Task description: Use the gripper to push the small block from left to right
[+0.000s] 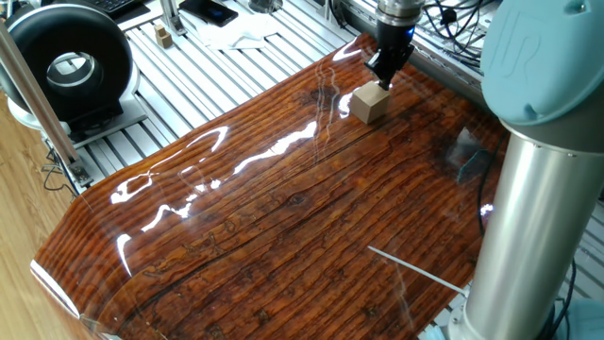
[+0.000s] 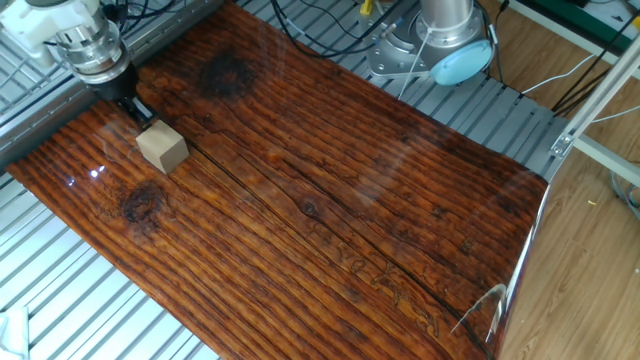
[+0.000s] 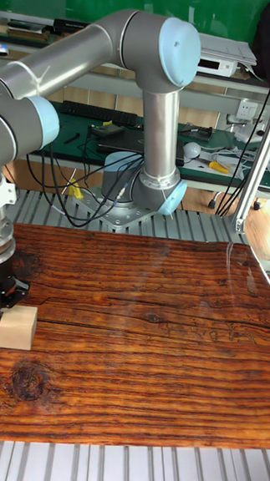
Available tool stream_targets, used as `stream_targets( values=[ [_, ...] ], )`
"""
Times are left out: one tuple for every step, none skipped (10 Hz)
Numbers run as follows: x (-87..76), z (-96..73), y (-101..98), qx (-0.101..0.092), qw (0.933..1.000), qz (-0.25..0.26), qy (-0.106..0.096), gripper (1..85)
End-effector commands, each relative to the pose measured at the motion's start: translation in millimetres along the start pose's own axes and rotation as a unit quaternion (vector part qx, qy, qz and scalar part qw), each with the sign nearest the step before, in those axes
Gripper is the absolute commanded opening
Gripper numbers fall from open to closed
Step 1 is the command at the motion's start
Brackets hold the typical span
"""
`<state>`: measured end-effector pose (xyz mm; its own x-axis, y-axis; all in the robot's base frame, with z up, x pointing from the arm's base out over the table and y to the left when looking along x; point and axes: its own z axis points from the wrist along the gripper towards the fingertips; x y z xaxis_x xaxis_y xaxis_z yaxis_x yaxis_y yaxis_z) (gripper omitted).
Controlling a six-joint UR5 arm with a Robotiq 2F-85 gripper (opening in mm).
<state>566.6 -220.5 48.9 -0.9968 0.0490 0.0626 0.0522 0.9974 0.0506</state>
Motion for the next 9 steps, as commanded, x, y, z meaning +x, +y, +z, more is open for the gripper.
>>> stream_targets(
  values=[
    [-4.5, -0.4, 14.8, -0.01, 0.9999, 0.009, -0.003, 1.0],
    [-5.1, 0.2, 17.2, -0.011, 0.9999, 0.01, -0.003, 1.0],
    [-5.8, 0.6, 19.6, -0.011, 0.9999, 0.011, -0.003, 1.0],
    [-7.0, 0.8, 24.6, -0.014, 0.9998, 0.014, -0.004, 1.0],
    [-7.7, 0.5, 29.1, -0.014, 0.9998, 0.016, -0.004, 1.0],
    [-8.3, 0.0, 33.2, -0.014, 0.9997, 0.018, -0.004, 1.0],
    [-9.1, -0.6, 38.4, -0.018, 0.9996, 0.02, -0.004, 1.0],
    [-10.1, -1.4, 44.2, -0.021, 0.9995, 0.022, -0.005, 1.0],
    [-10.6, -2.0, 48.7, -0.022, 0.9995, 0.025, -0.005, 1.0]
  ],
)
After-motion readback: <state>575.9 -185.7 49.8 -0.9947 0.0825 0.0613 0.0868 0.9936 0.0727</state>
